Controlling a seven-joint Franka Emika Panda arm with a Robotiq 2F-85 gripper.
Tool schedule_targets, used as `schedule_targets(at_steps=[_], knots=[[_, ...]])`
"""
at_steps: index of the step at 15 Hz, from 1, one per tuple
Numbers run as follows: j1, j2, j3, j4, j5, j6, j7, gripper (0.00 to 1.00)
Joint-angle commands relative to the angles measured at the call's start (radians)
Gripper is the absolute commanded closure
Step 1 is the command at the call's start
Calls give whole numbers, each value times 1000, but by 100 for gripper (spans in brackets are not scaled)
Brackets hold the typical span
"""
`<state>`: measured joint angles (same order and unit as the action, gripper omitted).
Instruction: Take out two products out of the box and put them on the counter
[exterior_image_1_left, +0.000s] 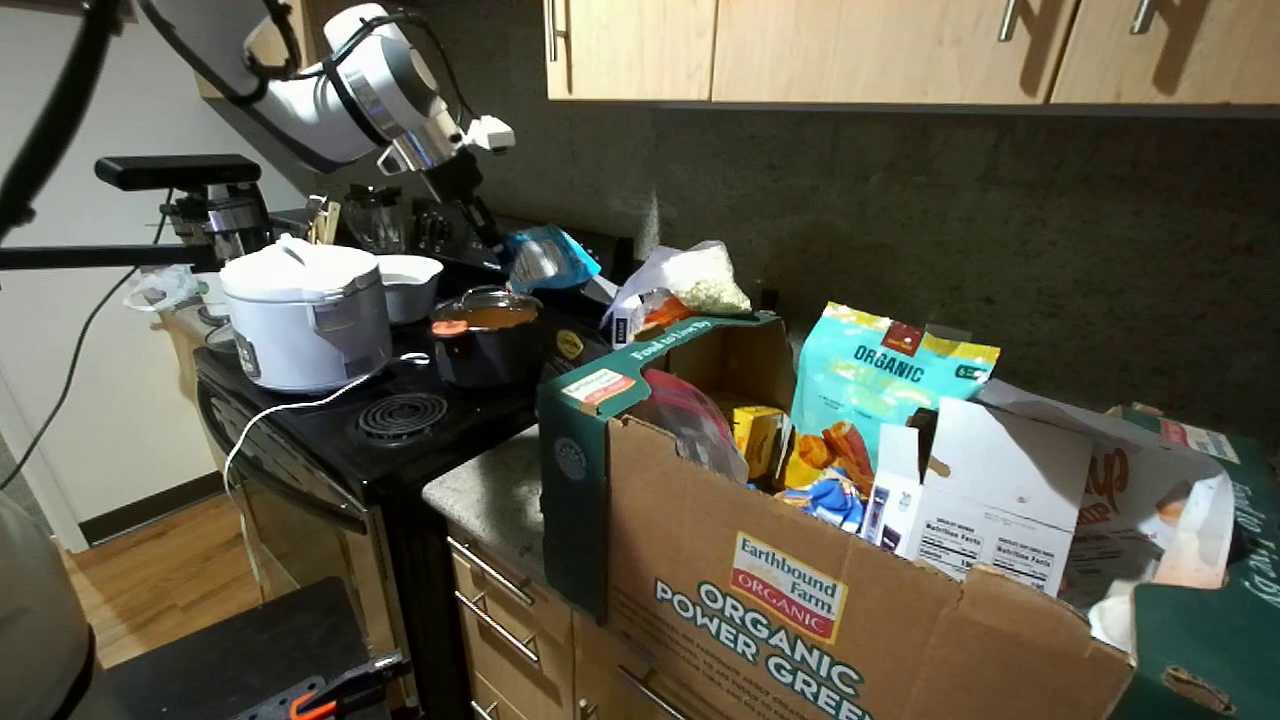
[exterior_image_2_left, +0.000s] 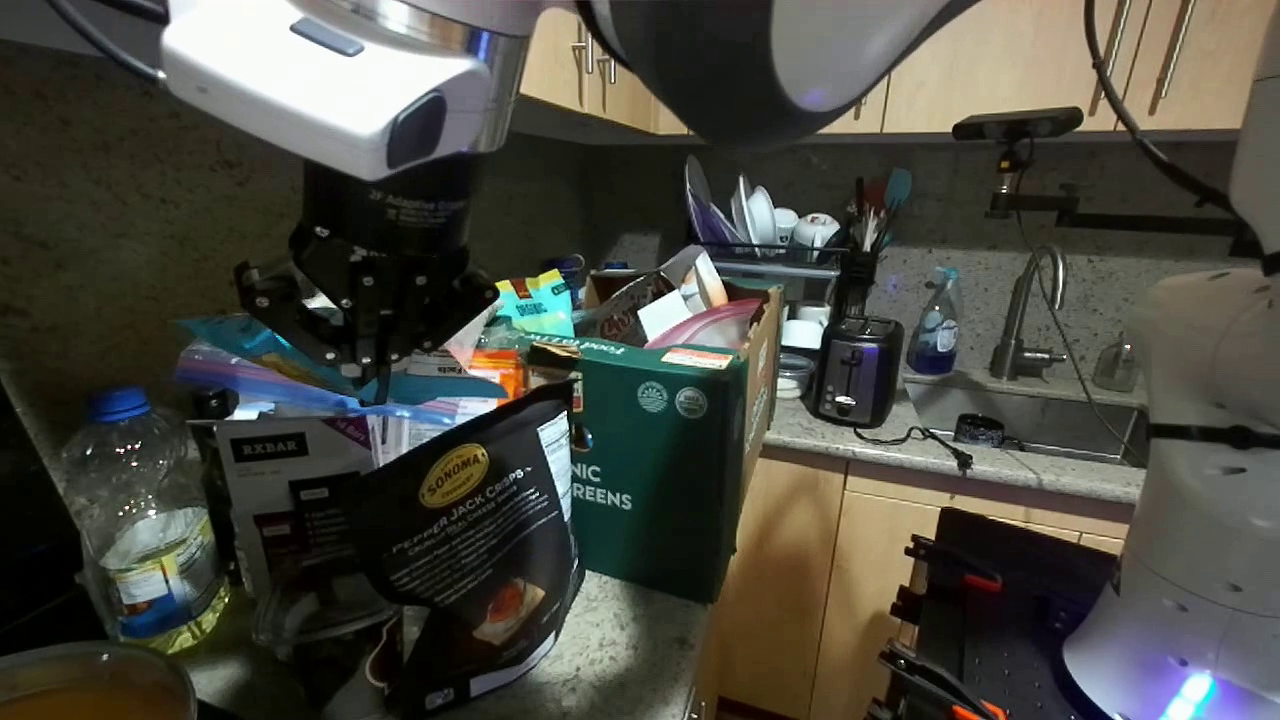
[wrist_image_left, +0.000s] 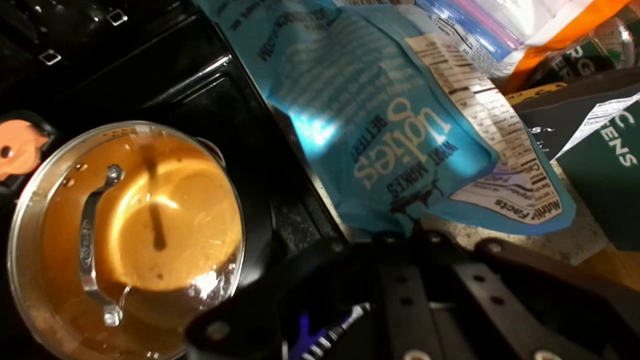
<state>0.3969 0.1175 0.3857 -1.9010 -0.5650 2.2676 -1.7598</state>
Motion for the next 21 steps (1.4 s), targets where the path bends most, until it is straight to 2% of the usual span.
schedule_targets(at_steps=[1, 9, 21], knots=[[2, 77, -16, 77, -26, -14, 10, 100], [3, 197, -50, 158, 0, -52, -11, 100], [-5, 202, -63, 212, 15, -38, -1, 100]])
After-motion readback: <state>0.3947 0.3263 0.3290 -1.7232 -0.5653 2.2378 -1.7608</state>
